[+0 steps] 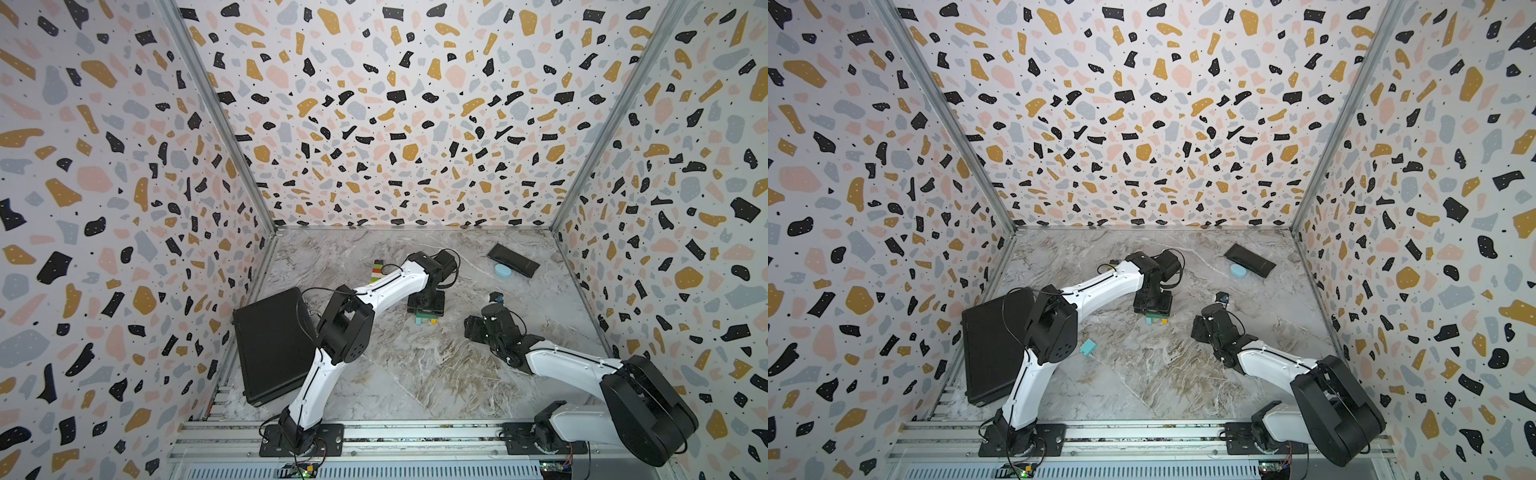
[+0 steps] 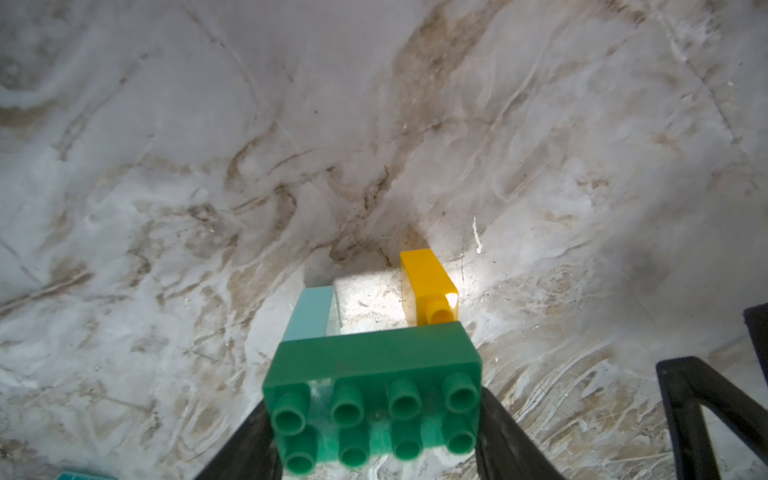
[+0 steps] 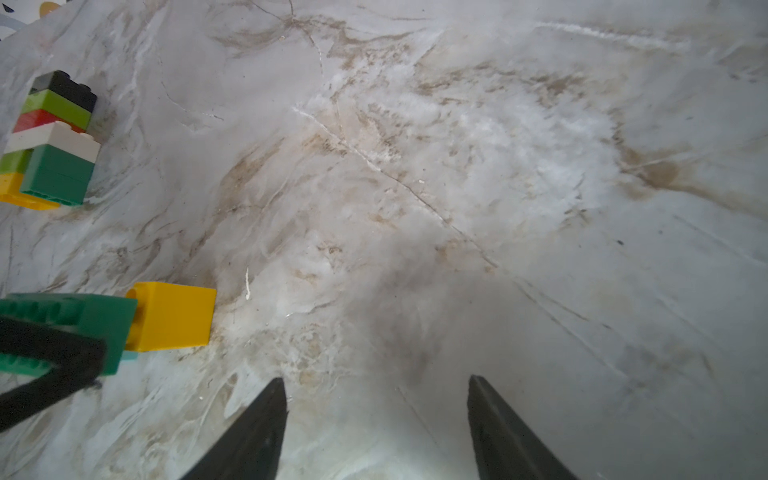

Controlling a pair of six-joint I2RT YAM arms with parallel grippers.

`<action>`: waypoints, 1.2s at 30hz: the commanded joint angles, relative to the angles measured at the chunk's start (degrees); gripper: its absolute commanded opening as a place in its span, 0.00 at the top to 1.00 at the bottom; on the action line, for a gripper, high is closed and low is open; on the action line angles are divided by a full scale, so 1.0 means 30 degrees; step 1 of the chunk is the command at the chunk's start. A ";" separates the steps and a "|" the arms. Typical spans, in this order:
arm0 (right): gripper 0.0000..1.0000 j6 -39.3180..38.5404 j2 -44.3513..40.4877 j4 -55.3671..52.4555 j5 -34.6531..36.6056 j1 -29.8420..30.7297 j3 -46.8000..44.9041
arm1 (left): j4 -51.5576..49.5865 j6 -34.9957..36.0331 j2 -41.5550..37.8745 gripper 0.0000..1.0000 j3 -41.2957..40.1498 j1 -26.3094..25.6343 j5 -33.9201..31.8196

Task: Assemble the letter h with lego
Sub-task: Assemble the lego brick with the lego brick.

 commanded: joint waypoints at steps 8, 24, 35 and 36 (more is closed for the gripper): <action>0.30 -0.0161 -0.0055 -0.0121 0.0016 -0.0043 0.0601 | -0.1125 -0.0019 0.1052 1.00 0.1405 -0.0013 -0.0424; 0.30 -0.0161 -0.0164 -0.0190 0.0075 -0.0043 0.0589 | -0.1858 0.0714 0.1725 1.00 0.1272 -0.0252 -0.0367; 0.30 -0.0242 -0.0364 -0.0272 0.0205 -0.0043 0.0543 | -0.2045 0.1016 0.2875 0.78 0.1820 -0.0259 -0.0218; 0.30 -0.0249 -0.0341 -0.0257 0.0180 -0.0043 0.0551 | -0.1954 0.0952 0.2713 0.72 0.1760 -0.0256 -0.0257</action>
